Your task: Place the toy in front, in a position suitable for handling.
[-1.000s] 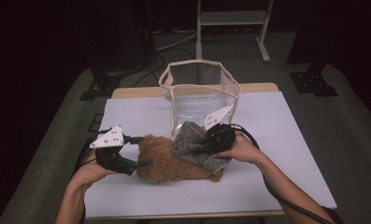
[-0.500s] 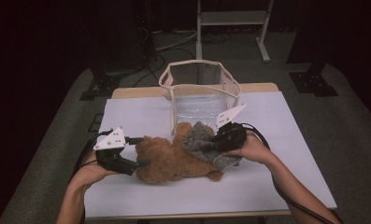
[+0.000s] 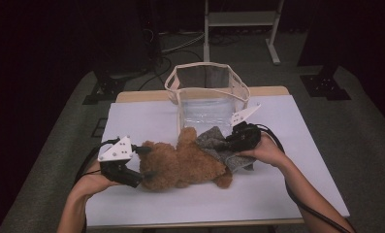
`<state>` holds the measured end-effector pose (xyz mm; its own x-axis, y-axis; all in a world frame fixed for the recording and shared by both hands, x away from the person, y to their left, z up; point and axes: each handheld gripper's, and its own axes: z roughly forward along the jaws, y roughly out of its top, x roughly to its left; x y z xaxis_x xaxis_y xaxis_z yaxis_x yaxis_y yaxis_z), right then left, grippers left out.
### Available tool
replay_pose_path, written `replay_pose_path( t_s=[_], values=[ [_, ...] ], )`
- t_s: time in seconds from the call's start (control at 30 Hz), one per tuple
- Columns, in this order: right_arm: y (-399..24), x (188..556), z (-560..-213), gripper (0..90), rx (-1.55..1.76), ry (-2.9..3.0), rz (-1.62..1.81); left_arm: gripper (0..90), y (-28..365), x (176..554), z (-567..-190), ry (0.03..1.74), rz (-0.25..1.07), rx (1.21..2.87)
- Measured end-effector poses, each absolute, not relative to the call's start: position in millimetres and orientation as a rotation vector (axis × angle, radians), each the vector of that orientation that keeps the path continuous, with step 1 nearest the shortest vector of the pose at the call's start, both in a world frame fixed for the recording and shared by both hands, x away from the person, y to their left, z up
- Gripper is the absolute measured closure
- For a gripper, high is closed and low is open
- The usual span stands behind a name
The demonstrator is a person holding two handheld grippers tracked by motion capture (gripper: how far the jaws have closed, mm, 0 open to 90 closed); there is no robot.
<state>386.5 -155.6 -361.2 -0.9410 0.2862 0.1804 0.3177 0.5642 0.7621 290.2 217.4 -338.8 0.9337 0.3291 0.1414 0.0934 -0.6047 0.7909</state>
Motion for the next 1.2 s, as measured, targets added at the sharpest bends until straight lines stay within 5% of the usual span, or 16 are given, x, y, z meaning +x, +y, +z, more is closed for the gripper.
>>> replay_pose_path(
  t_s=[0.37,0.73,1.2],
  values=[
    [-136,371,-361,79.2,-0.418,-2.736,-1.347,24.7,237,314,-375,0.515,0.371,2.223],
    [-144,377,-356,79.1,-0.511,-2.780,-1.379,24.6,203,299,-360,0.317,0.312,2.236],
    [-126,364,-359,79.2,-0.386,-2.730,-1.349,25.6,201,320,-373,0.383,0.401,2.298]
  ],
)
